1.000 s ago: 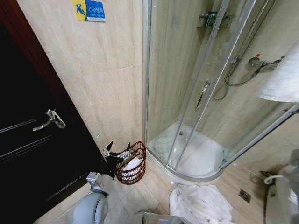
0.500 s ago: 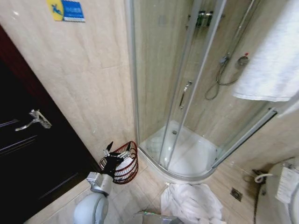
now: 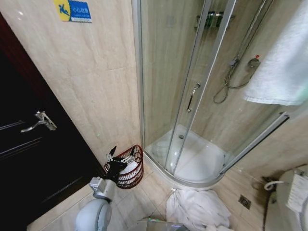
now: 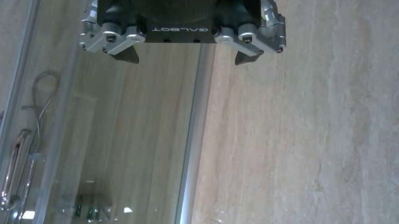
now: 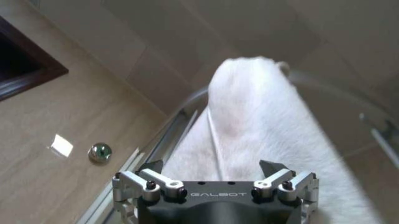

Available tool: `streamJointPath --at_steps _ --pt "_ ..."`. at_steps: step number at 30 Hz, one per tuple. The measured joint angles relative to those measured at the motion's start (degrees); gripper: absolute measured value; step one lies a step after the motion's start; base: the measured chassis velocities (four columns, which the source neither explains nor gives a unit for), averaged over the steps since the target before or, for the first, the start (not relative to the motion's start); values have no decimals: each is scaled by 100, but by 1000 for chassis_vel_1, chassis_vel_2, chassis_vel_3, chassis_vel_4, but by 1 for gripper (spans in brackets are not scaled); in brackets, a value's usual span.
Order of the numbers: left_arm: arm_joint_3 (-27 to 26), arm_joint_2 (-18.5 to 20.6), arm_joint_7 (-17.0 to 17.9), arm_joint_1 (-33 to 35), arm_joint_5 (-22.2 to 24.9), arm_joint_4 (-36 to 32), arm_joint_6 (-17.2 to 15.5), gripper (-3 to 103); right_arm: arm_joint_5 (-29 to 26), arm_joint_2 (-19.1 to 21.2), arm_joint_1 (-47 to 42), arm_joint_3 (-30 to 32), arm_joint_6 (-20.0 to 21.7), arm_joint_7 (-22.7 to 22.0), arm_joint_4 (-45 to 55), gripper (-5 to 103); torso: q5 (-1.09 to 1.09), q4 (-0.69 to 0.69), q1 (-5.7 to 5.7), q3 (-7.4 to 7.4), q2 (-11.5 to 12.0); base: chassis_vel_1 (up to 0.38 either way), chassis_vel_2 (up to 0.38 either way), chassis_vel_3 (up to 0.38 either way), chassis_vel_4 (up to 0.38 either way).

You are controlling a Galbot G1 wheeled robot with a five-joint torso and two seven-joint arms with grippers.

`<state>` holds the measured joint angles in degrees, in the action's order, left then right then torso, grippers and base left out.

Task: Discard the used towel into the hamper.

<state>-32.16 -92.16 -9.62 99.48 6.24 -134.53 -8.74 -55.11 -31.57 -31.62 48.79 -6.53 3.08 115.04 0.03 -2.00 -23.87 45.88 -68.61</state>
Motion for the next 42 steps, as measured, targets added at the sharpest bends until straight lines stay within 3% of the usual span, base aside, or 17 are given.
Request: streamJointPath --at_steps 2,3,5,6,7,8,11,12,13,16,21,25,32,40,42 --pt "1 1 -1 0 0 0 0 100 88 -20 776 -732 6 -20 -226 100 2 -1 0 0 0 0 0 0 0" --pt "1 1 -1 0 0 0 0 100 88 -20 776 -732 6 -20 -226 100 2 -1 0 0 0 0 0 0 0" --pt "0 3 0 0 0 0 0 100 492 -146 1849 -1650 98 -259 -456 100 -7 -6 -1 0 0 0 0 0 0" --pt "0 3 0 0 0 0 0 100 492 -146 1849 -1650 98 -259 -456 100 -7 -6 -1 0 0 0 0 0 0" --pt "0 2 0 0 0 0 0 100 711 -203 2143 -1905 155 -353 -530 100 -9 -5 0 0 0 0 0 0 0" --pt "-1 2 1 0 0 0 0 100 1311 -344 2673 -2423 351 -544 -701 100 -7 -4 0 0 0 0 0 0 0" --pt "-1 3 0 0 0 0 0 100 1672 -427 2918 -2672 471 -660 -809 100 -5 -5 0 0 0 0 0 0 0" --pt "-1 2 0 0 0 0 0 100 2308 -557 3258 -2976 672 -832 -1004 100 -5 -5 -1 0 0 0 0 0 0" --pt "-1 2 0 0 0 0 0 100 2308 -557 3258 -2976 672 -832 -1004 100 -5 -5 -1 0 0 0 0 0 0" --pt "-1 2 0 0 0 0 0 100 3352 -634 3499 -2932 974 -1034 -1251 100 -2 -3 -1 0 0 0 0 0 0" --pt "0 2 0 0 0 0 0 100 3980 -438 3357 -2345 1025 -1031 -1351 100 -1 1 1 -1 0 0 0 0 0" --pt "-1 2 0 0 0 0 0 100 4135 -242 3162 -1903 983 -926 -1410 100 -2 0 1 -1 0 0 0 0 0" --pt "-1 2 0 0 0 0 0 100 3572 -138 3145 -1740 999 -899 -1769 100 -1 -3 1 -1 0 0 0 0 0" --pt "-1 2 0 0 0 0 0 100 1529 -343 3565 -2039 1668 -1069 -1924 102 -3 -2 1 -1 0 0 0 0 0" --pt "0 2 0 0 0 0 0 100 1381 -374 3648 -2123 1705 -1053 -1942 102 -3 -2 1 -1 0 0 0 0 0"
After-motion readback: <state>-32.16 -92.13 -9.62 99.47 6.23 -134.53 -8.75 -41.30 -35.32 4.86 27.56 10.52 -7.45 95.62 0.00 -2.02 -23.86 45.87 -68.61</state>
